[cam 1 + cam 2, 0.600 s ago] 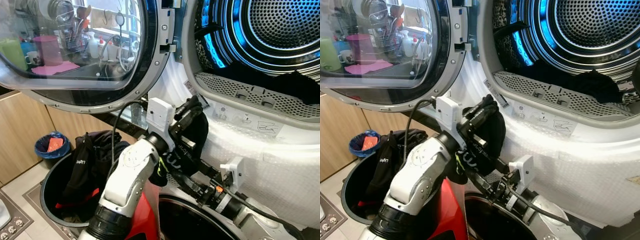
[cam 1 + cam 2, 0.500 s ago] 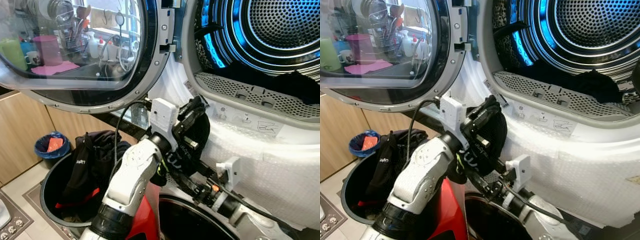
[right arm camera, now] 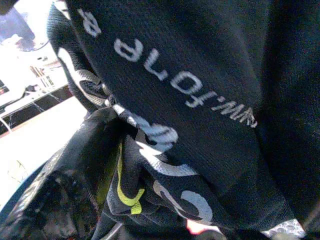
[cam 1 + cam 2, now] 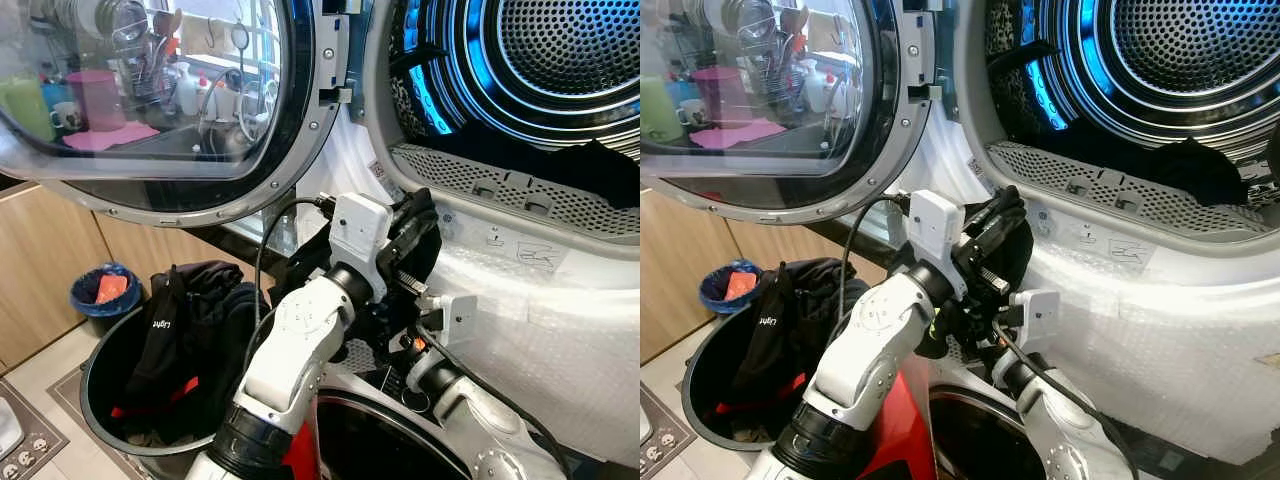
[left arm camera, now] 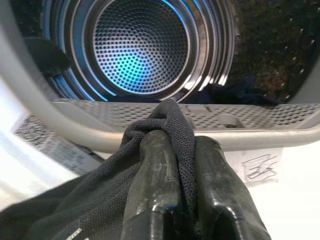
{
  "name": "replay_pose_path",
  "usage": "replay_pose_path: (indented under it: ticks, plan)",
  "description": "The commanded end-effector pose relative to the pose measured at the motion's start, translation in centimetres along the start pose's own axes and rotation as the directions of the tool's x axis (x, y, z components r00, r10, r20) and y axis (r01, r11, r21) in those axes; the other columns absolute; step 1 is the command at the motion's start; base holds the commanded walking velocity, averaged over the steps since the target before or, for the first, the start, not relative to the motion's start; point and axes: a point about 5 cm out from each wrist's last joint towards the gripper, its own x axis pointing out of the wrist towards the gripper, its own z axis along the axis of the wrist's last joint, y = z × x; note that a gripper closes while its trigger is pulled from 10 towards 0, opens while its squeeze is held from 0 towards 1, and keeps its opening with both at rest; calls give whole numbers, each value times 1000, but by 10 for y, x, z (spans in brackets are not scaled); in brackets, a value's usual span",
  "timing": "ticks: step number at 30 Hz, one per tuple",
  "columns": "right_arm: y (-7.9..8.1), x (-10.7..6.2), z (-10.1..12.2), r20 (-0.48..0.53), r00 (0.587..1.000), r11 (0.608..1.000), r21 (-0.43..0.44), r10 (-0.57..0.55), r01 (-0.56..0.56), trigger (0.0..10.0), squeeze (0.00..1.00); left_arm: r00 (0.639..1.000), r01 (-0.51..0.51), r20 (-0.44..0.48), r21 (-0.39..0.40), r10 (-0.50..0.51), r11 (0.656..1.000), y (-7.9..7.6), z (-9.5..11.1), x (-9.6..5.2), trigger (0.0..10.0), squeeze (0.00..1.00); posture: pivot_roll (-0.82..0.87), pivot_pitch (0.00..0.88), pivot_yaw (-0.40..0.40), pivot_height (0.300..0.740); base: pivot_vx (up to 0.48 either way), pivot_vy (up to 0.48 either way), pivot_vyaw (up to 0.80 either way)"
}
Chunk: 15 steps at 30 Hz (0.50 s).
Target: Clothes washing
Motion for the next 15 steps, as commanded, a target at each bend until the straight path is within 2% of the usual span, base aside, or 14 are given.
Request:
replay_pose_path:
  ticks: [1, 4, 9, 13, 15]
  plan:
    - [-5, 1, 1, 12, 999, 999, 16, -42, 42, 10000, 0, 997, 32, 71, 11, -33, 999, -10, 14, 8, 10000, 0, 30, 0, -31, 740, 0, 0, 0]
    - [-2, 2, 2, 27, 1000, 997, 70, -11, 9, 10000, 0, 997, 31, 75, 10, -32, 999, -13, 14, 10, 10000, 0, 30, 0, -30, 740, 0, 0, 0]
    - [4, 8, 6, 71, 997, 986, 166, -20, 8, 10000, 0, 995, 33, 90, 17, -35, 999, -19, 15, 11, 10000, 0, 30, 0, -28, 740, 0, 0, 0]
    - [8, 13, 8, 97, 995, 985, 173, -2, -14, 10000, 0, 995, 45, 92, 19, -46, 999, -24, 15, 12, 10000, 0, 34, 0, -29, 740, 0, 0, 0]
    - [8, 16, 6, 81, 997, 989, 149, -16, 4, 10000, 0, 994, 49, 96, 25, -51, 998, -26, 16, 13, 10000, 0, 37, 0, -30, 740, 0, 0, 0]
